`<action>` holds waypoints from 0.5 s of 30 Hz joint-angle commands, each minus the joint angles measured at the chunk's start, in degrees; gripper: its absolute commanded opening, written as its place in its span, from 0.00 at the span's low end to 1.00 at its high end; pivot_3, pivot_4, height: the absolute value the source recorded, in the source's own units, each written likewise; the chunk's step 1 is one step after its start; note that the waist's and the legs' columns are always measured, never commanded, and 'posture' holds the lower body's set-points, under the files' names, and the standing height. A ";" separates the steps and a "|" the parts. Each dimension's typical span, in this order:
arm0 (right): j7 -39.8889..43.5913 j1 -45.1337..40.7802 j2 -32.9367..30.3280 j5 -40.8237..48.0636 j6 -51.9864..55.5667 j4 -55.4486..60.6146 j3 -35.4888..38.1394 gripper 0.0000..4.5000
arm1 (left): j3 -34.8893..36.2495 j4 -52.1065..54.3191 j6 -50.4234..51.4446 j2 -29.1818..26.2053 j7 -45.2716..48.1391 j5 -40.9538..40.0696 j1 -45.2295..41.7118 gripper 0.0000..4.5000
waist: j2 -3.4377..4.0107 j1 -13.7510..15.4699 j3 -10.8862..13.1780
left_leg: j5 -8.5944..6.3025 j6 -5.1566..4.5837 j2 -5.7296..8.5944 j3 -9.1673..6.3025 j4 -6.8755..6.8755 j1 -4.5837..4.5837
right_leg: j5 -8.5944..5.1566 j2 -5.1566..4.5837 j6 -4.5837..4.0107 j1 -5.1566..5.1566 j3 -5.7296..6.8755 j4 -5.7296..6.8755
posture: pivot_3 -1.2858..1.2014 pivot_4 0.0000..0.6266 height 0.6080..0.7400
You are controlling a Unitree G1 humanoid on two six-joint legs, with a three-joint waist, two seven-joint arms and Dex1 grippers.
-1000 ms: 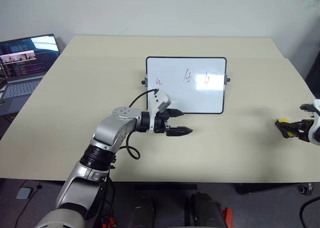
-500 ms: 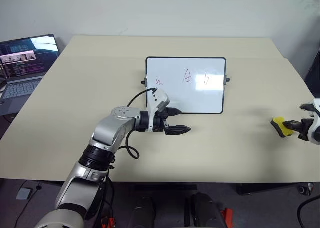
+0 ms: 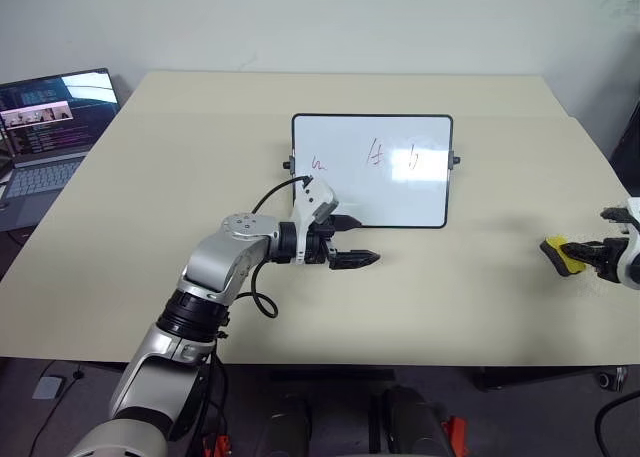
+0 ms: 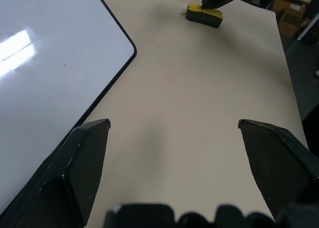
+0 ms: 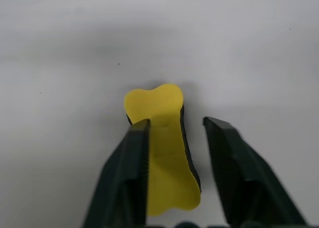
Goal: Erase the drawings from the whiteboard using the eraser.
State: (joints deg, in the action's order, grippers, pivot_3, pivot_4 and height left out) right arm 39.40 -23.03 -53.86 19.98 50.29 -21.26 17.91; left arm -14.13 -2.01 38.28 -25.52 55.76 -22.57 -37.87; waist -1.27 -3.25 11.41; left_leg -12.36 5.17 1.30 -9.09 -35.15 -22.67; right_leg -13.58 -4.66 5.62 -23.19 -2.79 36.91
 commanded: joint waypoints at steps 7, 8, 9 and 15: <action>1.42 0.17 -1.41 0.44 0.95 3.41 0.49 0.93 | 1.56 2.07 -0.78 -0.20 -0.22 -0.03 -0.45 1.00 | 0.00 0.00 0.00 | 0.00 0.00 0.00 0.00 0.00 0.00 | 0.00 0.00 0.00 0.00 0.00 0.00 | 0.52 0.24 1.00; 1.68 0.38 -1.32 0.18 0.85 3.46 -0.23 0.93 | 1.56 2.11 -0.77 -0.27 -0.25 0.01 -0.39 1.00 | 0.00 0.00 0.00 | 0.00 0.00 0.00 0.00 0.00 0.00 | 0.00 0.00 0.00 0.00 0.00 0.00 | 0.52 0.24 1.00; 1.83 0.55 -1.28 -0.23 0.47 3.34 -0.93 0.93 | 1.55 2.15 -0.77 -0.31 -0.28 0.04 -0.34 1.00 | 0.00 0.00 0.00 | 0.00 0.00 0.00 0.00 0.00 0.00 | 0.00 0.00 0.00 0.00 0.00 0.01 | 0.52 0.24 1.00; 2.59 -0.18 -0.76 -0.69 -0.41 1.74 -1.91 0.93 | 1.53 2.11 -0.82 -0.43 -0.49 0.29 -0.24 1.00 | 0.02 0.00 -0.01 | 0.00 0.00 0.00 0.00 -0.02 0.00 | 0.00 0.00 0.00 0.00 0.00 0.01 | 0.52 0.24 1.00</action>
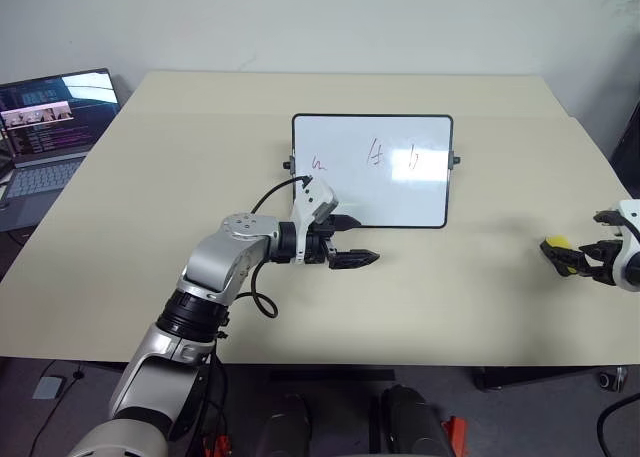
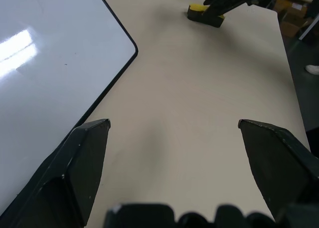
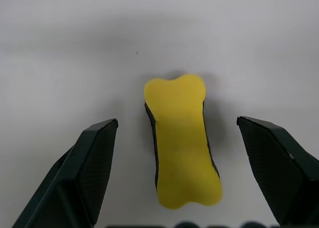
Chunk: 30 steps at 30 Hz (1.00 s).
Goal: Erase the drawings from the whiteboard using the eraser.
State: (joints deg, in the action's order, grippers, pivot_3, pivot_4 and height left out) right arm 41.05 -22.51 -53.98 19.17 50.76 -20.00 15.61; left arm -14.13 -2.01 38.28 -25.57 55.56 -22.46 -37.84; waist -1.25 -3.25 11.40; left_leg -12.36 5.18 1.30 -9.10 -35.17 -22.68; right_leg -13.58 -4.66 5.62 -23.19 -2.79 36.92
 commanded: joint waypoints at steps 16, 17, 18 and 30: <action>0.61 -3.19 -0.09 -2.08 -4.21 -4.46 -2.11 0.14 | 2.14 2.02 -1.42 -0.51 -0.37 0.77 -0.32 1.00 | 0.00 -0.03 0.00 | 0.00 0.00 0.00 0.00 -0.01 0.01 | 0.00 0.00 0.00 0.00 0.00 0.01 | 0.52 0.24 1.00; 0.66 -3.15 -0.08 -2.35 -4.34 -4.39 -2.36 0.13 | 2.20 1.99 -1.43 -0.49 -0.36 0.84 -0.30 1.00 | 0.00 -0.02 0.00 | 0.00 0.00 0.00 0.00 -0.01 0.01 | 0.00 0.00 0.00 0.00 0.00 0.01 | 0.52 0.24 1.00; 0.67 -3.13 -0.07 -2.60 -4.47 -4.37 -2.55 0.13 | 2.25 1.96 -1.42 -0.47 -0.34 0.88 -0.30 1.00 | 0.00 -0.02 0.00 | 0.00 0.00 0.00 0.00 -0.02 0.00 | 0.00 0.00 0.00 0.00 0.00 0.01 | 0.52 0.24 1.00; 1.14 -3.14 -1.11 -1.03 -2.96 2.34 -1.14 0.11 | 2.88 1.34 -1.82 -0.80 -0.26 1.17 -0.41 1.00 | 0.00 -0.03 0.00 | 0.00 0.00 0.00 0.00 -0.05 0.00 | 0.01 0.00 0.00 0.01 0.00 0.03 | 0.52 0.24 1.00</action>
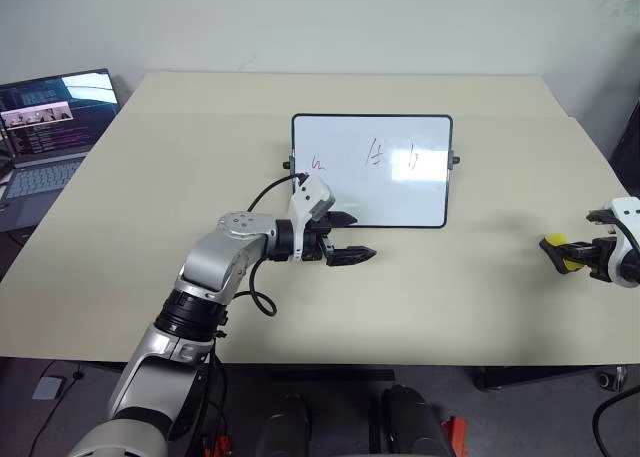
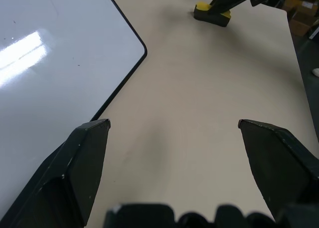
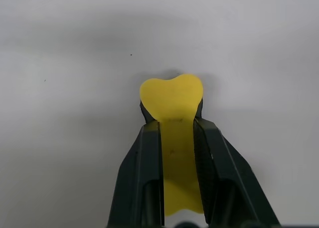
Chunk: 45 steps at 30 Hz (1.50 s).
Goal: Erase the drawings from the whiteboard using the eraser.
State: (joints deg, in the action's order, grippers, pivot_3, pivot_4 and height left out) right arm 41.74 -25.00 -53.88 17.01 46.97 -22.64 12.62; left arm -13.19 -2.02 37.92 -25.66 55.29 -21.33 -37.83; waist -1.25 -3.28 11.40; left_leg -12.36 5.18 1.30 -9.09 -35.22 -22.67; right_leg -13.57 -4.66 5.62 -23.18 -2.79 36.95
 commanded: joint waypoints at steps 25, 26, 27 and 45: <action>-11.66 -40.63 34.77 -5.61 -4.24 15.64 -25.25 0.09 | 17.63 3.60 -1.95 -15.34 -9.70 2.71 7.40 1.00 | 0.02 -1.27 0.03 | -0.01 0.03 -0.04 -0.15 0.14 -0.16 | 0.18 0.01 -0.32 -0.31 0.14 0.09 | 0.52 0.24 1.00; -12.10 -40.90 35.82 -7.31 -5.36 14.53 -26.87 0.09 | 17.60 4.39 -1.23 -15.00 -9.93 2.48 7.35 1.00 | -0.02 -1.08 0.01 | 0.00 0.03 -0.03 -0.20 0.15 -0.20 | 0.18 0.01 -0.32 -0.31 0.18 0.06 | 0.52 0.24 1.00; -12.24 -41.06 36.79 -8.77 -6.43 13.56 -28.58 0.09 | 17.56 4.89 -0.69 -14.76 -10.23 2.45 7.27 1.00 | -0.05 -0.87 -0.01 | -0.01 0.04 -0.03 -0.22 0.15 -0.23 | 0.18 0.01 -0.33 -0.31 0.21 0.04 | 0.52 0.24 1.00; -14.17 -55.64 51.15 -29.30 -28.48 -25.97 -39.32 0.08 | 14.25 11.42 1.74 -16.57 -8.80 3.47 11.15 1.00 | -0.01 -1.89 0.01 | 0.00 0.06 -0.06 -0.20 0.25 -0.19 | 0.18 0.05 -0.41 -0.48 0.16 0.18 | 0.52 0.24 1.00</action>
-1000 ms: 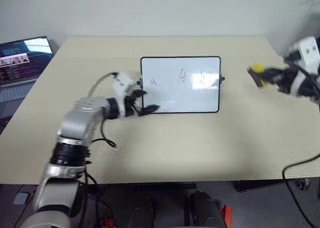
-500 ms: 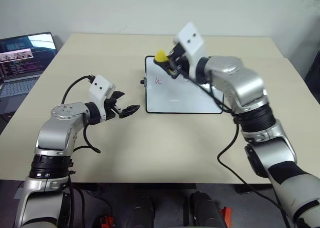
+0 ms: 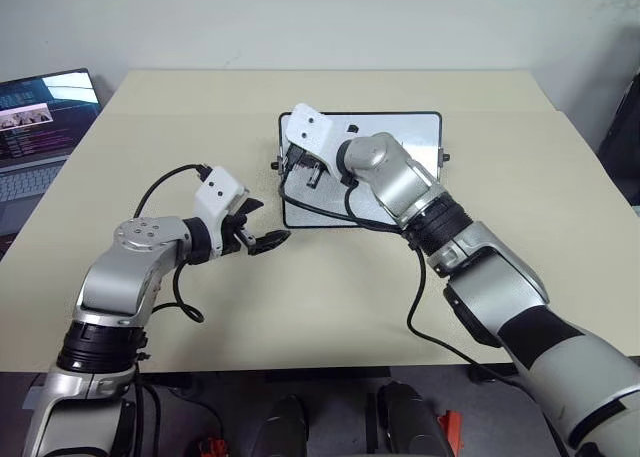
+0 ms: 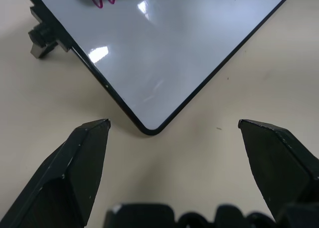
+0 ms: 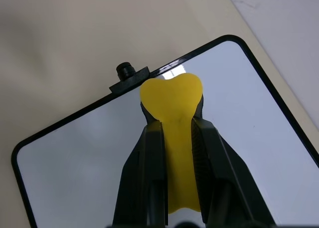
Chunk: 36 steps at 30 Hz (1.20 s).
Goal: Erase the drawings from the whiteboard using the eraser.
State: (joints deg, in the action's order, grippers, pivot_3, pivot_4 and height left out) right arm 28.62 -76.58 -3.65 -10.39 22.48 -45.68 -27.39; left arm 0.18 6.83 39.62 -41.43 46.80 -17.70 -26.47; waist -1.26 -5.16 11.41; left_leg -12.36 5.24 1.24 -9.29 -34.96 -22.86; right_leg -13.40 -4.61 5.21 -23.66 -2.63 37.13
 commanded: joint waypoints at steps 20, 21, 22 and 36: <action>-3.68 -8.34 5.65 -11.35 -13.96 -22.91 0.07 0.07 | 9.09 3.55 -0.63 1.92 -4.20 -5.48 -1.51 1.00 | 0.01 -0.21 0.00 | 0.01 0.01 -0.01 0.00 0.03 0.04 | -0.02 0.02 -0.04 -0.05 -0.02 0.11 | 0.52 0.24 1.00; -3.28 -8.05 5.81 -11.71 -13.86 -23.01 -0.09 0.07 | 9.35 3.34 -0.69 1.84 -4.49 -5.53 -1.52 1.00 | 0.01 -0.27 0.00 | 0.01 0.01 -0.01 0.00 0.03 0.04 | -0.02 0.02 -0.04 -0.05 -0.02 0.13 | 0.52 0.24 1.00; -1.86 -7.03 6.09 -12.32 -13.91 -22.93 -0.72 0.07 | 9.32 2.73 -0.72 1.07 -4.53 -5.01 -1.22 1.00 | 0.00 -0.31 0.00 | 0.01 0.02 -0.01 0.00 0.03 0.05 | -0.02 0.02 -0.04 -0.05 -0.02 0.15 | 0.52 0.24 1.00; 1.15 -1.68 5.62 -14.59 -13.34 -19.78 -0.88 0.07 | 8.29 3.25 -0.45 -1.03 -4.00 -5.32 1.32 1.00 | -0.03 -0.49 -0.03 | 0.06 0.08 -0.05 -0.02 0.01 0.87 | -0.14 0.09 -0.16 0.47 -0.08 0.69 | 0.52 0.24 1.00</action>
State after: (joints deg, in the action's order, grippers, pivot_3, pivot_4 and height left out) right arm 30.30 -78.30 2.76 -23.80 7.89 -64.50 -28.34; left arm 7.20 8.54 39.55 -41.86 43.04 -22.63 -24.41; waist -1.29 -5.65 11.38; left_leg -12.28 5.31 1.20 -9.32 -34.96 -21.96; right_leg -13.55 -4.51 5.04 -23.20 -2.71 37.88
